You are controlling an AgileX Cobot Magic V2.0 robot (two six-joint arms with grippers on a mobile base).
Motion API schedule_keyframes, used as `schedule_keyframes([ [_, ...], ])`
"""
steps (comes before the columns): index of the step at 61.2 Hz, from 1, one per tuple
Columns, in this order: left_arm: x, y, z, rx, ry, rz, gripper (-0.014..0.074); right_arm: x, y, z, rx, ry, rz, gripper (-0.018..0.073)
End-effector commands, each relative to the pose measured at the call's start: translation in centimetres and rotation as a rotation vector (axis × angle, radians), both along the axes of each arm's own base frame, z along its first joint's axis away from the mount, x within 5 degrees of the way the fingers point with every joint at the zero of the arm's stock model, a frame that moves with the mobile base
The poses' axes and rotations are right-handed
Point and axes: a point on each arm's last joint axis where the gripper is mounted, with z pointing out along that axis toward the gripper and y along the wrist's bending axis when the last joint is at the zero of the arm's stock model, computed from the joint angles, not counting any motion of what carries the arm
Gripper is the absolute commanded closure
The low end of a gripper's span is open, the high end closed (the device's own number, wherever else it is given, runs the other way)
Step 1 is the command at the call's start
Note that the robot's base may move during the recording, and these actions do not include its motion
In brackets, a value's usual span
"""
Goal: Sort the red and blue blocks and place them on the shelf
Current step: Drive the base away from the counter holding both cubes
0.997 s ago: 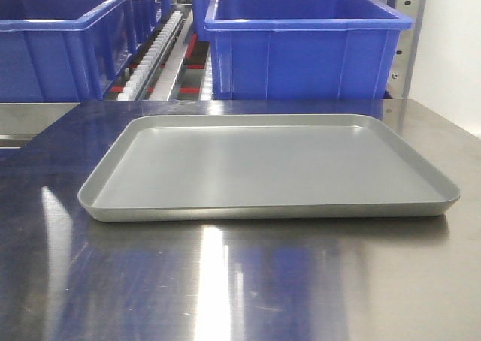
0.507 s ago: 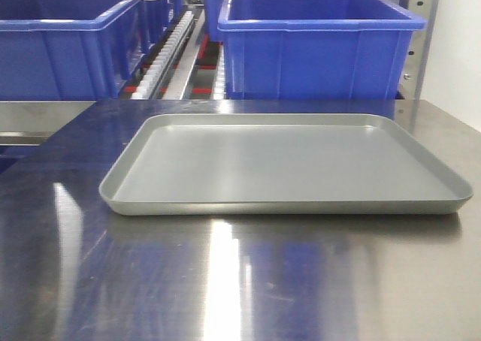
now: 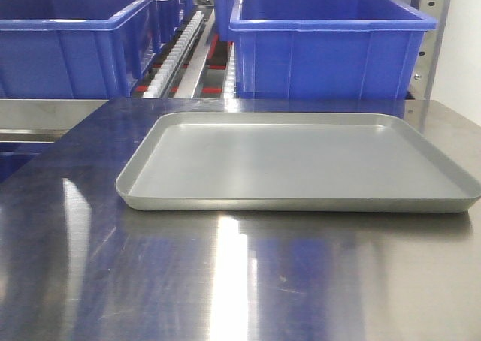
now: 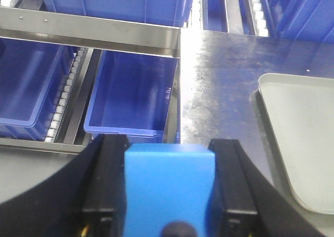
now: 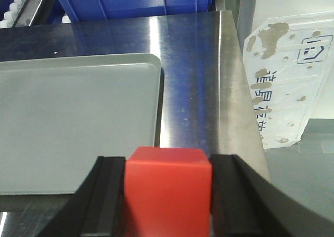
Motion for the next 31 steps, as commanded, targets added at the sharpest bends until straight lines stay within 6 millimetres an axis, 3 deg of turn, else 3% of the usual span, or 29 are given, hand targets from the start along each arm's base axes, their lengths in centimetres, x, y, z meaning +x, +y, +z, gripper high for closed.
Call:
schedule_keyframes([
  [1, 0.21, -0.11, 1.68, -0.022, -0.109, -0.004, 0.0461, 0.26, -0.15, 1.65, -0.001, -0.107, -0.016, 0.0501],
  [31, 0.21, -0.11, 1.68, -0.022, -0.109, -0.004, 0.0461, 0.26, -0.15, 1.65, -0.001, -0.107, -0.016, 0.0501],
])
